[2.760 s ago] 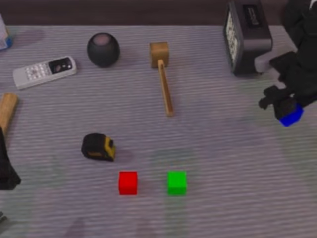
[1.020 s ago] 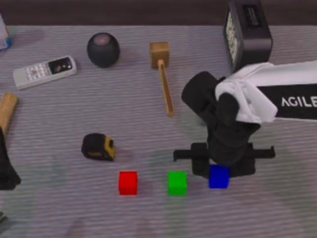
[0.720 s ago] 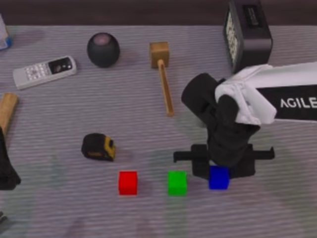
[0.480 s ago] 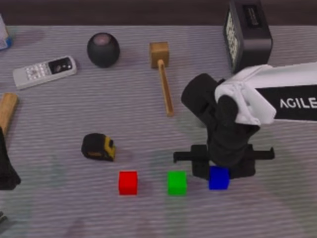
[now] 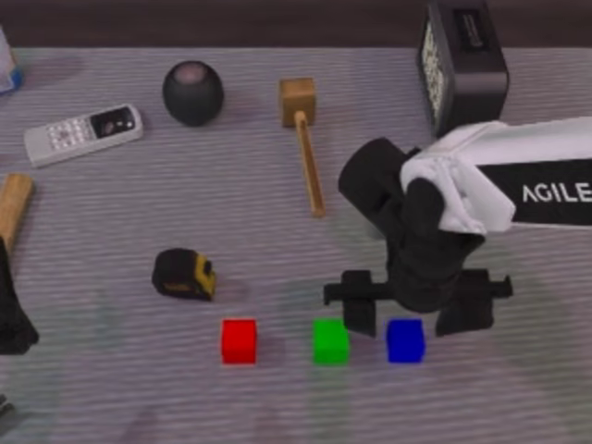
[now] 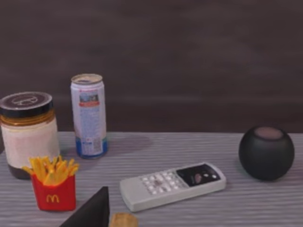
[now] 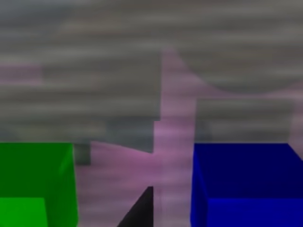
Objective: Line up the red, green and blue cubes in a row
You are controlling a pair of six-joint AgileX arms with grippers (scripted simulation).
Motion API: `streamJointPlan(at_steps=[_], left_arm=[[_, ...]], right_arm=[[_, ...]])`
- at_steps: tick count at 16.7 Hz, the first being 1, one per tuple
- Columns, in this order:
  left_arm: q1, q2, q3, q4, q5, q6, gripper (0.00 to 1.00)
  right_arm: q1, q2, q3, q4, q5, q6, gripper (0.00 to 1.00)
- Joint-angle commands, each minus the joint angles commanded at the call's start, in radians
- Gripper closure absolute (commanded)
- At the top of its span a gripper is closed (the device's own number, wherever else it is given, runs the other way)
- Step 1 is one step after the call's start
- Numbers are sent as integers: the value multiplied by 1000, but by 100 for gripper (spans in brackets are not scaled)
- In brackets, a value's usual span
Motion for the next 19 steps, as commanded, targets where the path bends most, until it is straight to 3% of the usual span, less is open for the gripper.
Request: streamJointPlan(at_steps=[10, 19], left_arm=[[0, 0, 0, 0, 0, 0, 0], [0, 0, 0, 0, 0, 0, 0]], right_arm=[[-1, -2, 3, -4, 0, 0, 0], [12, -112, 142, -253, -1, 1, 0]])
